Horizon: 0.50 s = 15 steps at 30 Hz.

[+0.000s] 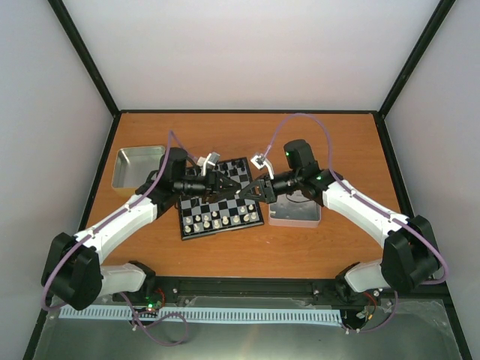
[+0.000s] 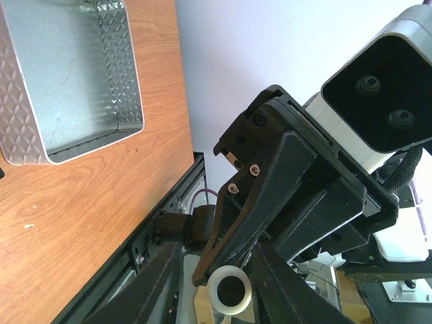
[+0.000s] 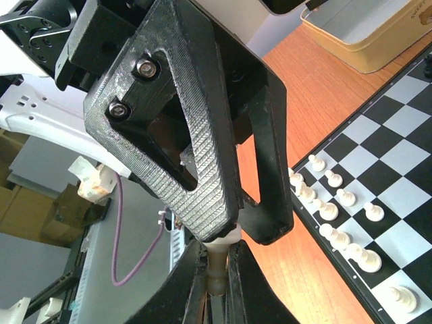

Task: Set up the chess pieces on the board
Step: Place the chess piece on the chessboard.

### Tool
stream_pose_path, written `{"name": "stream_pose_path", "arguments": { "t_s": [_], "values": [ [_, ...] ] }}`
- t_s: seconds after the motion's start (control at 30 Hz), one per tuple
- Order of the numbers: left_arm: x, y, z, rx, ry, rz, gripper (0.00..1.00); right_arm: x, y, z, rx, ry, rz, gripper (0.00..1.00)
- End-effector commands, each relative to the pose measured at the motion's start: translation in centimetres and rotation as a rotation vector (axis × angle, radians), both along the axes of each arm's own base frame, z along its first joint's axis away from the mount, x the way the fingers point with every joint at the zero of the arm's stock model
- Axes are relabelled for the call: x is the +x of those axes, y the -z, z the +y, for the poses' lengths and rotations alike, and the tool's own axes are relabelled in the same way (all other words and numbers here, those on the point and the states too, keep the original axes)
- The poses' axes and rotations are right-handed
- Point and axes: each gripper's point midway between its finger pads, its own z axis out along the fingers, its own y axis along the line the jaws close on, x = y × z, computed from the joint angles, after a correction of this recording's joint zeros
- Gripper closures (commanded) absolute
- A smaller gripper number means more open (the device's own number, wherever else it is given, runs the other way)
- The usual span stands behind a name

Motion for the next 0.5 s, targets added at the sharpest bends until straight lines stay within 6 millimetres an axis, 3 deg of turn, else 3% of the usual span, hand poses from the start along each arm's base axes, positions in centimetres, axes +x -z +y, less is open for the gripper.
{"name": "stream_pose_path", "arguments": {
  "t_s": [0.0, 0.13, 0.4, 0.47],
  "values": [
    [-0.3, -0.8, -0.1, -0.022, 0.013, -0.025, 0.73, 0.1, -0.2, 0.4, 0.01, -0.003, -0.026, 0.97],
    [-0.5, -0.8, -0.1, -0.025, 0.021, -0.027, 0.68, 0.4, 0.0, 0.5, 0.006, 0.007, -0.023, 0.97],
    [-0.7, -1.1, -0.1, -0.036, 0.023, -0.037, 0.87, 1.1, 0.3, 0.6, -0.001, 0.036, -0.02, 0.97],
    [-0.7, -1.2, 0.0, -0.035, 0.019, -0.041, 0.87, 1.2, 0.4, 0.6, -0.009, 0.049, -0.017, 0.89]
  ]
}}
